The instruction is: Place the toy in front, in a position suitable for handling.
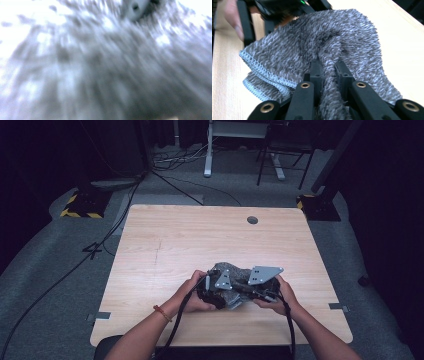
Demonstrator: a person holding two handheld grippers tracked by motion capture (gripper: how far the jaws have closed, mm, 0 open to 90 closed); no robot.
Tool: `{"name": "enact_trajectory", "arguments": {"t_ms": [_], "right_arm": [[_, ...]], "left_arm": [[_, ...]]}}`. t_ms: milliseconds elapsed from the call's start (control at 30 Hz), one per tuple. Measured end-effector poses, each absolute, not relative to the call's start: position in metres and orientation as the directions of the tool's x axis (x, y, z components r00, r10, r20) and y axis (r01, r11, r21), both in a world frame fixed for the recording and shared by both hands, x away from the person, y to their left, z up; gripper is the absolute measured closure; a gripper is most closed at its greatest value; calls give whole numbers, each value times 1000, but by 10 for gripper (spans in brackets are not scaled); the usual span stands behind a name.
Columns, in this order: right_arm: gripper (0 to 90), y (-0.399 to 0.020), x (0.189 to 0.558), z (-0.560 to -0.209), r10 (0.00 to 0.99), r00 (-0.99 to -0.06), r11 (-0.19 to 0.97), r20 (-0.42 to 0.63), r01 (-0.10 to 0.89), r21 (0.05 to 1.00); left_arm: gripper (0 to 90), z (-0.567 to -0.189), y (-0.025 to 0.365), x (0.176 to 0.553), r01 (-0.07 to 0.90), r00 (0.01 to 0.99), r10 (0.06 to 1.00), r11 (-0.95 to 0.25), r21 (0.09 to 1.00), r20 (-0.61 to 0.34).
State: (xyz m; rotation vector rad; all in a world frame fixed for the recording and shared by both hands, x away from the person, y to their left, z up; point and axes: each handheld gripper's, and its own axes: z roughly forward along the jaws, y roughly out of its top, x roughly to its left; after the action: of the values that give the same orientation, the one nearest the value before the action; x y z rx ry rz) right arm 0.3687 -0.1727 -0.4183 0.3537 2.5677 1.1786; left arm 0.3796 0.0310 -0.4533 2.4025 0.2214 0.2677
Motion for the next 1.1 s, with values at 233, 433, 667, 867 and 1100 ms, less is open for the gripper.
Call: {"name": "enact_trajectory", "arguments": {"t_ms": [233,433,667,867,1100], "right_arm": [[794,-170,365,-413,340,-925,616,-171,82,783],[794,-151,358,-410,303,-933,632,-195,43,774],[796,-179,372,-411,397,-894,635,-206,105,765],[796,-189,368,-414,398,-897,618,-190,109,779],[796,-162,350,-410,291,-937,625,-195,32,780]], "left_arm": [[339,-449,31,377,85,967,225,-723,685,118],[339,-449,28,375,75,968,216,-733,676,127],[339,-444,37,375,86,966,231,-714,694,117],[339,-442,36,373,80,965,230,-721,689,129],[339,-447,20,367,42,971,184,-756,653,152]]}}
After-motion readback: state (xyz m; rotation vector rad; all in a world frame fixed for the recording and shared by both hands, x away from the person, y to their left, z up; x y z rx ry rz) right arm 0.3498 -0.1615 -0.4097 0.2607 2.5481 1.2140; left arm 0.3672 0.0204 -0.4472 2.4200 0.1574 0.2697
